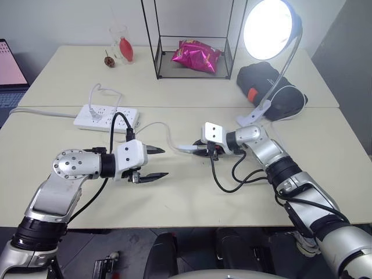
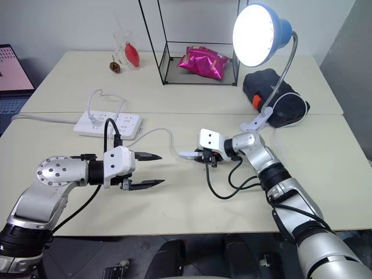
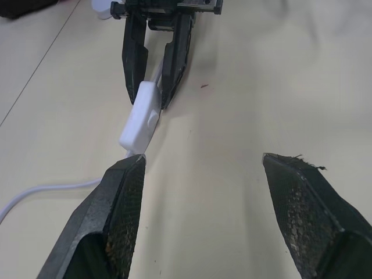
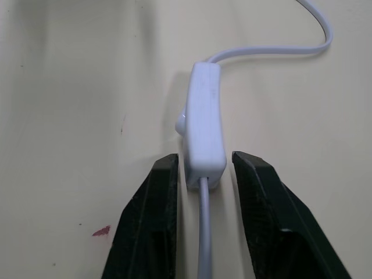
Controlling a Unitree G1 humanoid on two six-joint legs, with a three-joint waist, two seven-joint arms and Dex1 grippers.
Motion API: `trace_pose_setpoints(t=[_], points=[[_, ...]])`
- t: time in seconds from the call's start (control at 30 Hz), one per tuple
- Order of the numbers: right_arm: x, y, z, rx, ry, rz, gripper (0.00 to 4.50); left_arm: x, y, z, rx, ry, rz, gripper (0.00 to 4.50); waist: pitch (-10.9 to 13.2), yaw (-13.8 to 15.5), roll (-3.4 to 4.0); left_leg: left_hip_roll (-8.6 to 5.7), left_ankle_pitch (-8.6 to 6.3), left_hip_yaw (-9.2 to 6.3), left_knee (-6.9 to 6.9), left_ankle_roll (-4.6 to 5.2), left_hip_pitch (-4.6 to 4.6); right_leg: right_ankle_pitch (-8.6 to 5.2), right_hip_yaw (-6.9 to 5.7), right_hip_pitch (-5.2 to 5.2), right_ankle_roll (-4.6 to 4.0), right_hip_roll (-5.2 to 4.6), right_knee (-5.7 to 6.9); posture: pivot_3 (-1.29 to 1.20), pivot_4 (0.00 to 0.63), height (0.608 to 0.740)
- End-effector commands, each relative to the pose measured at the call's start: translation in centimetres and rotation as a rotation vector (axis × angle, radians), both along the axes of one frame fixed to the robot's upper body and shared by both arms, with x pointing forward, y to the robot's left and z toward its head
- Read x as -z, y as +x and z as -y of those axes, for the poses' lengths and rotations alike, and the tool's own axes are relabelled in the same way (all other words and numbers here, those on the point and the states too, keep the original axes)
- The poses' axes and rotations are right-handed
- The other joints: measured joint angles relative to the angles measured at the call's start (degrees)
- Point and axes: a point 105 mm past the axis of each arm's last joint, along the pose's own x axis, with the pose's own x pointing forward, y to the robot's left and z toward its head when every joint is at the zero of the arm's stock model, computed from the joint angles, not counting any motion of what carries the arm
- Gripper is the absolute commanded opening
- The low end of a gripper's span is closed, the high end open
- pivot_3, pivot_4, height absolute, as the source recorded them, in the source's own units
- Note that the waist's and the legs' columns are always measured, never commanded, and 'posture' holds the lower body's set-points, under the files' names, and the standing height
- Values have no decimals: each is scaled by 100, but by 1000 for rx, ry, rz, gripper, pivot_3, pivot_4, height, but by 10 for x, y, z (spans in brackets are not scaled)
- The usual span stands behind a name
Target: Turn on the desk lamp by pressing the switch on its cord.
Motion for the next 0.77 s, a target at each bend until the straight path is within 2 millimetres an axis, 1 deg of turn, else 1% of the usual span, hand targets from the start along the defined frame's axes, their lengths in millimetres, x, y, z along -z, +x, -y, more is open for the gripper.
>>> trace_pose_setpoints(t=[0.03, 0.07, 0.1, 0.17, 0.2, 0.23, 0.27, 0.3, 0.33, 0.47, 0.57, 0.63, 0.77], points=[[-21, 1, 5, -9, 40, 48, 2482, -13, -2, -2, -5, -15, 37, 3326, 0, 1, 0, 0, 0, 0, 0, 0, 0, 1, 0, 0, -1, 0, 0, 0, 150, 740], [-25, 0, 8, -10, 46, 51, 2631, -13, -3, -3, -11, -15, 34, 3326, 0, 1, 0, 0, 0, 0, 0, 0, 0, 5, 0, 0, -8, 0, 0, 0, 150, 740], [-30, -2, 12, -11, 52, 56, 2892, -13, -3, -5, -21, -14, 30, 3326, 0, 1, 0, 0, 0, 0, 0, 0, 0, 5, 0, 0, -9, 0, 0, 0, 150, 740], [-39, -6, 19, -12, 56, 79, 3269, -14, -5, -9, -41, -14, 18, 3326, 0, 6, 0, 0, 0, -1, 0, 0, -1, 5, 0, 0, -9, 0, 0, 0, 150, 740], [-45, -9, 23, -8, 60, 94, 3567, -15, -6, -11, -56, -17, 14, 3326, 0, 7, 0, 0, 0, -2, -1, 0, -1, 5, -1, 0, -8, 0, 0, 0, 150, 740], [-50, -13, 27, -9, 61, 99, 3747, -16, -6, -13, -70, -21, 12, 3326, 1, 6, 2, 0, 0, -2, -1, 0, -1, 4, -1, 0, -8, 0, 0, 0, 150, 740], [-56, -22, 35, -23, 56, 93, 3824, -18, -6, -17, -100, -19, 11, 3326, 1, 7, 1, 0, 0, -2, -1, 0, -2, 4, 0, 0, -7, -1, -1, 0, 150, 740], [-61, -29, 40, -33, 53, 87, 4206, -20, -6, -20, -122, -16, 12, 3326, 2, 14, 3, 0, 0, -2, -1, 0, -2, 2, 0, 0, -4, -1, -1, 0, 150, 740], [-65, -37, 46, -39, 49, 78, 4206, -22, -6, -22, -145, -22, 16, 3326, 2, 21, 3, 0, 0, -3, -1, 0, -4, -6, -1, 0, 10, -1, -1, 0, 150, 740], [-75, -57, 62, -39, 38, 58, 4206, -32, -10, -26, -193, -52, 20, 3326, 1, 17, 2, 0, 0, -6, -1, 0, -3, -10, -1, 0, 17, -2, -2, 0, 150, 740], [-79, -70, 68, -46, 39, 47, 4206, -29, -16, -32, -214, -21, 9, 3326, 2, 6, 2, 2, 0, -3, 0, 0, 3, -11, 0, 3, 17, -2, -2, 0, 150, 740], [-79, -75, 69, -45, 44, 39, 4206, -28, -17, -33, -221, -24, 4, 3326, 2, 1, 4, 2, 0, 0, -1, 0, 5, -11, 1, 2, 16, -2, -2, 0, 150, 740], [-79, -76, 68, -30, 60, 40, 4206, -38, -14, -28, -223, -99, 16, 3326, 2, 7, 4, 2, 0, 0, 2, 0, 6, -9, 0, 2, 20, -1, 0, 0, 150, 740]])
